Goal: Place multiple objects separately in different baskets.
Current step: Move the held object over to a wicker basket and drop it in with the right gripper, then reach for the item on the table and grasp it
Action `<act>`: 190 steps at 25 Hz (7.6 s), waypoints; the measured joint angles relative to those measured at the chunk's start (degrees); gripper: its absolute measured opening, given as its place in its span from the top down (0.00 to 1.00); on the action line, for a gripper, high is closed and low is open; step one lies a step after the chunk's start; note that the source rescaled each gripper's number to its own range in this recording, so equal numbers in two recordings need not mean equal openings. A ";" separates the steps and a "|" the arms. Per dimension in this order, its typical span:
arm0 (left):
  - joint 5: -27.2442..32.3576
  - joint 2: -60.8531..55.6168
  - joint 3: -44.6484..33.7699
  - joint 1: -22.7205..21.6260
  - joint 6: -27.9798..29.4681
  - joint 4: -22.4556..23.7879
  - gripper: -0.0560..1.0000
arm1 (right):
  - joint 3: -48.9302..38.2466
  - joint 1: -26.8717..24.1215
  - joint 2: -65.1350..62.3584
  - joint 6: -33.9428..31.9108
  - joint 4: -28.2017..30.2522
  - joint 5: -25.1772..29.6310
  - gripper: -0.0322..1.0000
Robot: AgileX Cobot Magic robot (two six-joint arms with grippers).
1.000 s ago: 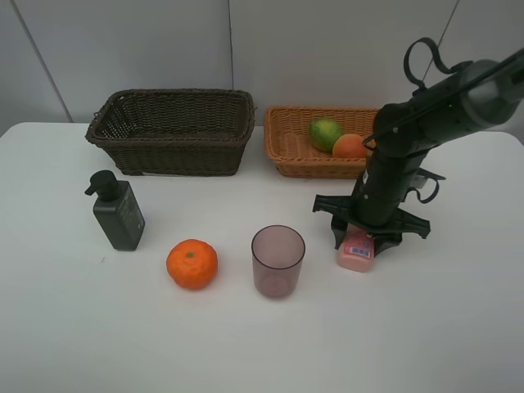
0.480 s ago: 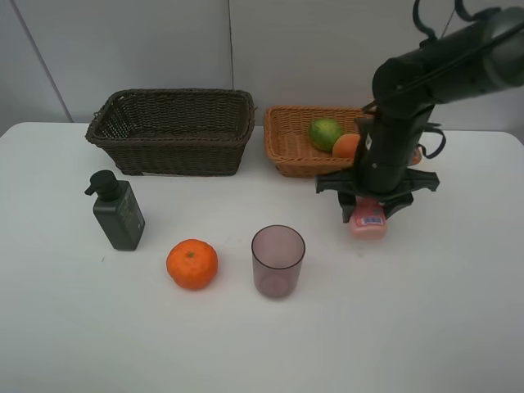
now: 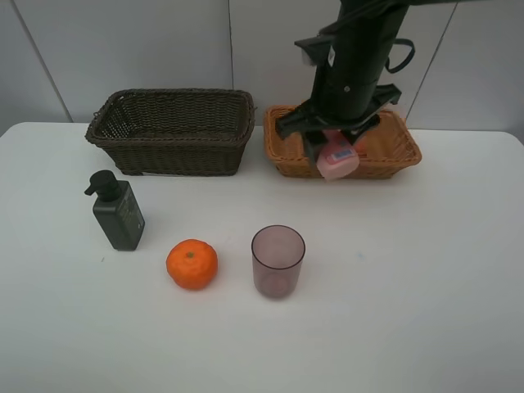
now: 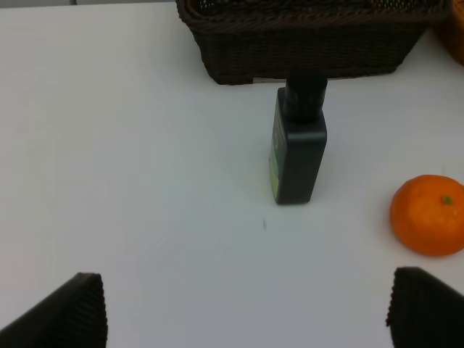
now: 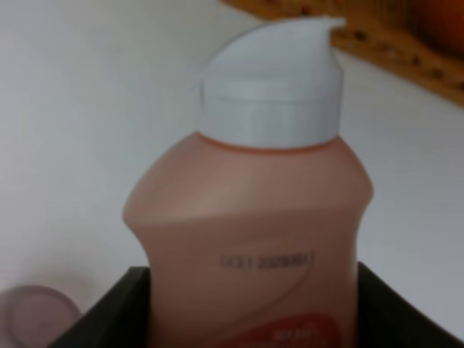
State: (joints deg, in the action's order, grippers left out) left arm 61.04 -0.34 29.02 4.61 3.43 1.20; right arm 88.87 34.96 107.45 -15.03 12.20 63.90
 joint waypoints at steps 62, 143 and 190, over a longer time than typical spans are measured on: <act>0.00 0.00 0.00 0.00 0.00 0.00 0.00 | 25.42 0.89 34.47 2.62 -1.02 -52.75 0.25; 0.00 0.00 0.00 0.00 0.00 0.00 0.00 | -58.80 -26.88 -107.68 14.30 -10.80 -3.06 0.20; 0.00 0.00 0.00 0.00 0.00 0.00 0.00 | -58.80 -35.65 -107.68 13.07 -12.20 -3.06 0.20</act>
State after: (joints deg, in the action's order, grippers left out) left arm 61.04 -0.34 29.02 4.61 3.43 1.20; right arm 30.07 -0.69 -0.23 -1.96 0.00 60.84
